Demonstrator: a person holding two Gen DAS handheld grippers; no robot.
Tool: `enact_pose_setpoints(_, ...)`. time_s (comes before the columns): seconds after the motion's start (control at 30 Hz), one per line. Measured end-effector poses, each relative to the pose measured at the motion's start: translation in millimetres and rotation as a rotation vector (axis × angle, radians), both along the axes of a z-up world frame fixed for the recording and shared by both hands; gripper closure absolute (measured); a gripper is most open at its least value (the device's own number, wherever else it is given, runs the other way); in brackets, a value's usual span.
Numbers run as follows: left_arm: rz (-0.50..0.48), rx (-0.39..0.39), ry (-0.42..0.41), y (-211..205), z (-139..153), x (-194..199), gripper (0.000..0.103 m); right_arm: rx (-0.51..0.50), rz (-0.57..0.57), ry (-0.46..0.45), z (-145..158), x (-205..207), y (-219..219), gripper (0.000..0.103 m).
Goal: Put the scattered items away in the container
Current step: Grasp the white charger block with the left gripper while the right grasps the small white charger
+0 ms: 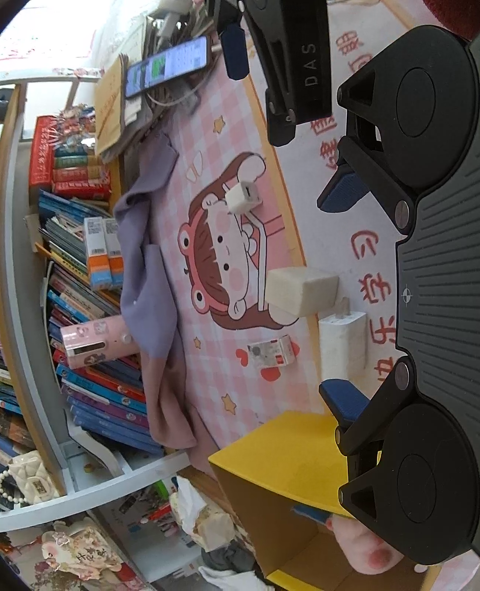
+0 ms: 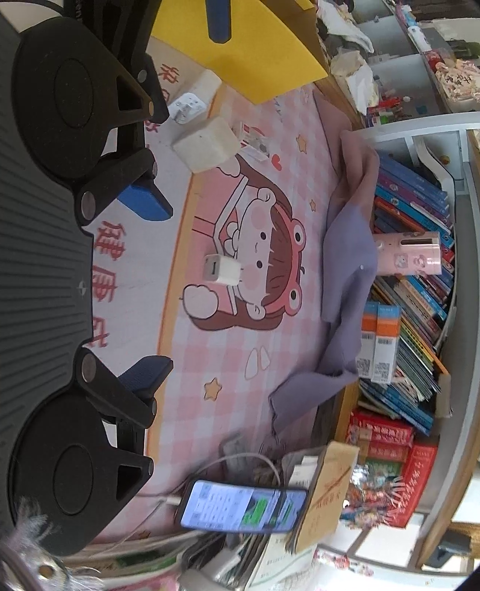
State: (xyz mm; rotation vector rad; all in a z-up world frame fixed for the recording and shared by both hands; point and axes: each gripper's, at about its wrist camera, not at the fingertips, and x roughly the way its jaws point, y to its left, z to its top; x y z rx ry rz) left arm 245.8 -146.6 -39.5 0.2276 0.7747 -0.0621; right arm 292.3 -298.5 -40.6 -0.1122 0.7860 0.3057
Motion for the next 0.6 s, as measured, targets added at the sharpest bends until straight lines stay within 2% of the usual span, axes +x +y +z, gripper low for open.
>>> enact_pose_setpoints(0.33, 0.005, 0.029, 0.01, -4.1, -14.6, 29.5, 0.011, 0.003, 0.05, 0.032, -14.1, 47.7, 13.4, 0.031)
enact_pose_setpoints(0.47, -0.022, 0.069, 0.013, -12.0, -21.8, 41.7, 0.018, 0.007, 0.061, 0.058, -23.3, 68.4, 21.1, 0.041)
enact_pose_setpoints(0.6, -0.045, 0.084, 0.027, -17.8, -28.3, 54.6, 0.03, 0.013, 0.056, 0.09, -32.9, 88.4, 29.9, 0.046)
